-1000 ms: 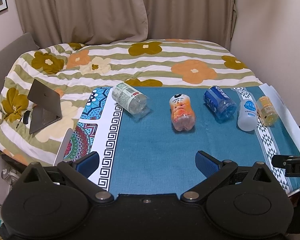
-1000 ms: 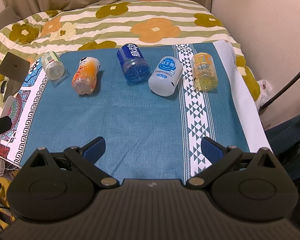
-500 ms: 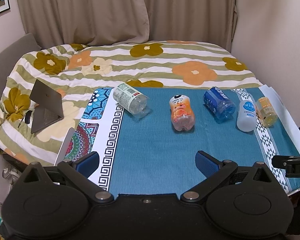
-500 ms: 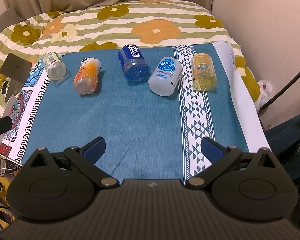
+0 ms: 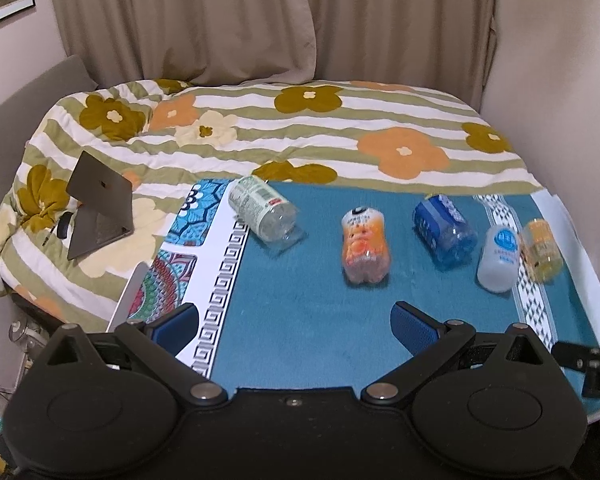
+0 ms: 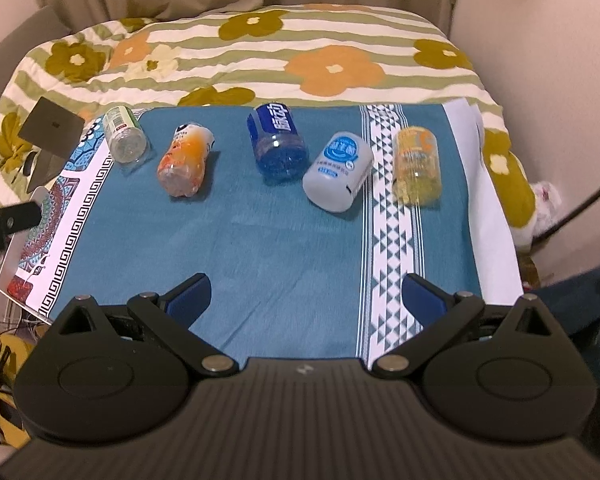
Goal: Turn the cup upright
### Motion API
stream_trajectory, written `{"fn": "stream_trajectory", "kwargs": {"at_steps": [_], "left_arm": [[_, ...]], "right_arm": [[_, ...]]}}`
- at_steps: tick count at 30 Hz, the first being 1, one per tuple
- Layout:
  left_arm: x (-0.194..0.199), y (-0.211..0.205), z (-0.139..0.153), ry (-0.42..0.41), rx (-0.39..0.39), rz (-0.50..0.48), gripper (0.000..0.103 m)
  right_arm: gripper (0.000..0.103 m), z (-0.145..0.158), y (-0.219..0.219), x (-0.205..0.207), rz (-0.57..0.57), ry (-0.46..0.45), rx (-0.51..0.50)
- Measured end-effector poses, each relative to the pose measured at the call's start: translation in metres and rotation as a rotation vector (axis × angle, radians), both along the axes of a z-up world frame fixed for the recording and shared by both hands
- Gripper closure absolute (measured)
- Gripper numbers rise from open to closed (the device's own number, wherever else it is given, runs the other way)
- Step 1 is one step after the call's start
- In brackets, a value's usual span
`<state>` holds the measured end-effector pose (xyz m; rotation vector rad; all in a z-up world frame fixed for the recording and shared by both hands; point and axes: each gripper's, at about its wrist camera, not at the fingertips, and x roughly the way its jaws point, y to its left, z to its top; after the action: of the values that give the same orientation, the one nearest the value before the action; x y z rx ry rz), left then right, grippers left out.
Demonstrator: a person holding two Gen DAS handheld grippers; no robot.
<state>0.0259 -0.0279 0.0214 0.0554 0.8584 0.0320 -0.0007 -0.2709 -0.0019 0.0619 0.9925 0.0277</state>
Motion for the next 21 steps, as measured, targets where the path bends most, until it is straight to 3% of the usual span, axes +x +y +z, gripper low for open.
{"fn": "stream_trajectory", "kwargs": {"at_steps": [11,16,21], "left_arm": [[0.088,-0.021,-0.014,0.048,-0.024,-0.068,0.000],[0.142,-0.025,-0.042,0.160,-0.092,-0.125,0.005],[0.183,-0.031,-0.075,0.270,-0.110,-0.185,0.005]], "right_arm": [[0.000,-0.020,-0.018,0.039,-0.017,0.030,0.041],[0.000,-0.034,-0.020,0.055,-0.096,0.078,0.038],[0.000,-0.048,-0.022,0.076,-0.194,0.122,0.049]]}}
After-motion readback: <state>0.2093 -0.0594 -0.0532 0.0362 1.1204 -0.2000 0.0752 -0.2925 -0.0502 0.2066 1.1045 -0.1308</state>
